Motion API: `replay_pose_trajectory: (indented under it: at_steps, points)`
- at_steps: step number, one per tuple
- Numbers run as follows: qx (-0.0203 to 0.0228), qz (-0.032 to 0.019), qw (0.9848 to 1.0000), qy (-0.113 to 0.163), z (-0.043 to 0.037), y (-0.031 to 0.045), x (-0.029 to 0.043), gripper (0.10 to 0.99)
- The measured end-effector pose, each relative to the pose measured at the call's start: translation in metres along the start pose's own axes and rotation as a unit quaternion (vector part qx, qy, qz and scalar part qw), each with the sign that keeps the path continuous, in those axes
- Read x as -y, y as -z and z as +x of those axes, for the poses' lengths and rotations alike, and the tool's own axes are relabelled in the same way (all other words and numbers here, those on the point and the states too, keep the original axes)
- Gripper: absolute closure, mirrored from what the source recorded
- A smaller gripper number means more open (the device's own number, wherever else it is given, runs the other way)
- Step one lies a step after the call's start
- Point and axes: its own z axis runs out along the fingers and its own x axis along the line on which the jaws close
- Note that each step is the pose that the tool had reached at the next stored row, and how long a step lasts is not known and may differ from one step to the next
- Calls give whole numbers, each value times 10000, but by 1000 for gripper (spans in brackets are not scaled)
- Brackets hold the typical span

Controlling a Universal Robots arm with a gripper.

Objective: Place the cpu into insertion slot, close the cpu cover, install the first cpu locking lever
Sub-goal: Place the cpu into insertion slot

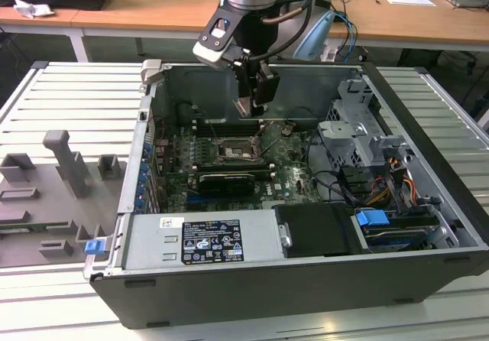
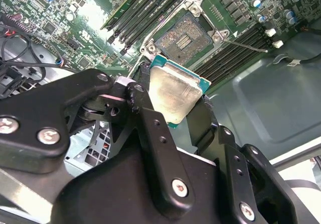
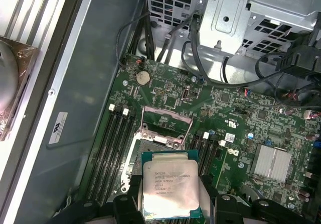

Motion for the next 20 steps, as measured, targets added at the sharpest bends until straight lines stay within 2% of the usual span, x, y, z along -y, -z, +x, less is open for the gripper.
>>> replay_pose_trajectory:
  at_steps: [20]
  points:
    - [0, 0, 10000, 0, -1, -49, 4, 553]
